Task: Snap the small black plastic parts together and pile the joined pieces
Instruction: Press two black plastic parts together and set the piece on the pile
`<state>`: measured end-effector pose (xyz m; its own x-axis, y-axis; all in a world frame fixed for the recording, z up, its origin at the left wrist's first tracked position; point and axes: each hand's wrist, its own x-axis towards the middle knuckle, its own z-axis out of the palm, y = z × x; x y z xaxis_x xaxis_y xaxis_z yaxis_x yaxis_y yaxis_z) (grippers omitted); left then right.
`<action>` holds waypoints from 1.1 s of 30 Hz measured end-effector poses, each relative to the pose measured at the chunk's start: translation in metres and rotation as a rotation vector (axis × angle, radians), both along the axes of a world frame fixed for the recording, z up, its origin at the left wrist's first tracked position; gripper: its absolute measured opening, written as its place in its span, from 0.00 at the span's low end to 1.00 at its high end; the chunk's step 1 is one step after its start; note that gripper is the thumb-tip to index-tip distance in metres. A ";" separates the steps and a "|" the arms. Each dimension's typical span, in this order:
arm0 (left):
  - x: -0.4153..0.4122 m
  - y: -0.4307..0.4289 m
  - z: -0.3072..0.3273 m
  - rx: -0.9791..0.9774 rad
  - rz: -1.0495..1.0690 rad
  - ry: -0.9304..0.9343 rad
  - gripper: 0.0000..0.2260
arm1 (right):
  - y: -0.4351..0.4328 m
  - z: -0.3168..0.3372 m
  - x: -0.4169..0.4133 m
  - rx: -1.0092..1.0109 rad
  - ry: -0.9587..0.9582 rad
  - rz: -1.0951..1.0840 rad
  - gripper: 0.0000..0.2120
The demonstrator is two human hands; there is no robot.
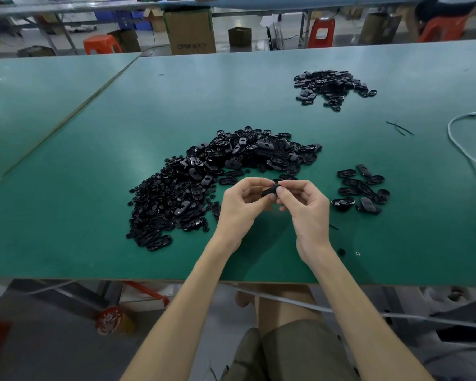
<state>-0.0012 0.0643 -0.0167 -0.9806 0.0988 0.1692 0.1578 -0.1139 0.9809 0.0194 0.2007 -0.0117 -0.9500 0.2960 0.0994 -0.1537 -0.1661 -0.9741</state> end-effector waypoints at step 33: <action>-0.001 -0.001 -0.004 0.019 -0.007 -0.002 0.07 | 0.000 -0.002 -0.001 -0.034 -0.013 0.000 0.06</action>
